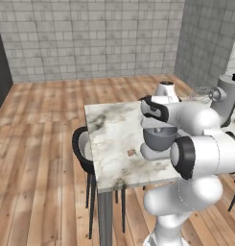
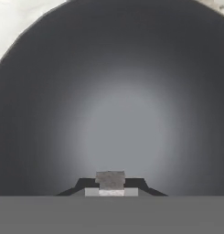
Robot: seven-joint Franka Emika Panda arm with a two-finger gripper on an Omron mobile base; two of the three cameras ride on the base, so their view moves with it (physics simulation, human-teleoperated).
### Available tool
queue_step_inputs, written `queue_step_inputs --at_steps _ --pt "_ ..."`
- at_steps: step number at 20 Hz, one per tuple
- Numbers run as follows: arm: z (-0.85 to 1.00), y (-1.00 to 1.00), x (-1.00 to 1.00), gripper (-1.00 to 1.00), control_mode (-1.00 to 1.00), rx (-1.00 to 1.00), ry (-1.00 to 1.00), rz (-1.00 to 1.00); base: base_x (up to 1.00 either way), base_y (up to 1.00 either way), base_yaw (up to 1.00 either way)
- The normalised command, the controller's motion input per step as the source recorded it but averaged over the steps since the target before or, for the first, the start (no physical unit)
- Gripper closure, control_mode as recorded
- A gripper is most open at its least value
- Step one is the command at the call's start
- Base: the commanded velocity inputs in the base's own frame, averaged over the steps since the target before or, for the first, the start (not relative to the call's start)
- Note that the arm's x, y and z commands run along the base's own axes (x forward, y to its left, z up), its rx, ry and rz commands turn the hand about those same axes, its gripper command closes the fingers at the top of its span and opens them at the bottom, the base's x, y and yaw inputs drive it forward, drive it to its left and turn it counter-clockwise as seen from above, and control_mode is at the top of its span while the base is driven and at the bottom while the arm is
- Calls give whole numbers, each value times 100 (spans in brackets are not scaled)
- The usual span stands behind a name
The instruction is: Add butter and sugar cubes to the stand mixer bowl and then turn on the stand mixer to begin making frosting.
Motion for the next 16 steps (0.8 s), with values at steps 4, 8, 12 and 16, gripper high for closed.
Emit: queue_step_inputs --at_steps 4,8,12,16 --pt "-29 -2 19 100 -100 0 4 0 0 0 0" --pt "-23 -4 24 100 -100 0 2 0 0 0 0" --pt "-26 -11 25 100 -100 0 0 0 0 0 0" --pt "-29 -16 6 -100 -100 0 0 0 0 0 0"
